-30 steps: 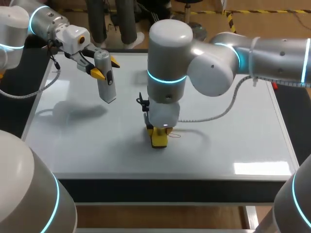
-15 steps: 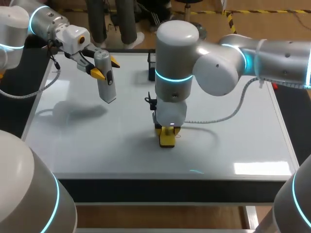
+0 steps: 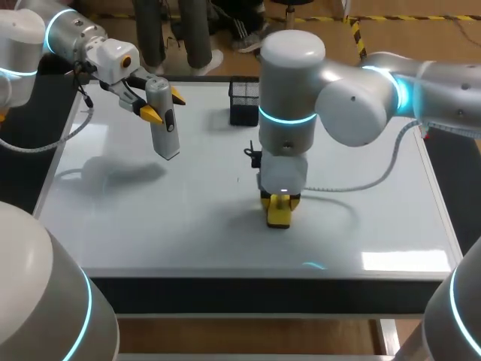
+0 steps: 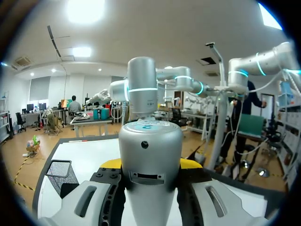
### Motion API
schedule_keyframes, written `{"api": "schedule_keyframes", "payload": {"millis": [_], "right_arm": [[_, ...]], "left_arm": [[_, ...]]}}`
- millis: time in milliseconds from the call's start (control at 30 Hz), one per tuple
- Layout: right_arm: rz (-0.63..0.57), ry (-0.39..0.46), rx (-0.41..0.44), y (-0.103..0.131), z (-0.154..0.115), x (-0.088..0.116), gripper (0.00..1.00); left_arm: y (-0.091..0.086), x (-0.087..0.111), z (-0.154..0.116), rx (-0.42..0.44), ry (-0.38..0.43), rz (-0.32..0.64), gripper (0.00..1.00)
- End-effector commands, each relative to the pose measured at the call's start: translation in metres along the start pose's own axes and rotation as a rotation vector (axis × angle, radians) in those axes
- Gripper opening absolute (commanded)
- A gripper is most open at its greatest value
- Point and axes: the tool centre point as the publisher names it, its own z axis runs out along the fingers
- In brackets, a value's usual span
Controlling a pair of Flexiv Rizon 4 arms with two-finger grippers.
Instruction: Pick up the inspection probe, press it on each red-marked spot on the whiteboard one by one, put down the probe, pick up the eraser, and wipe off all the red marks.
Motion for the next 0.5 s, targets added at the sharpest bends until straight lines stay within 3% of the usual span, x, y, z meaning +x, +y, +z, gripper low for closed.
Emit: {"api": "schedule_keyframes", "payload": {"millis": [33, 500], "right_arm": [[0.014, -0.007, 0.006, 0.000, 0.008, 0.026, 0.00], [0.113, -0.028, -0.009, -0.010, -0.001, 0.079, 0.00]], "left_arm": [[-0.001, -0.001, -0.001, 0.000, 0.004, -0.001, 0.00], [-0.001, -0.001, -0.001, 0.000, 0.004, -0.001, 0.00]]}}
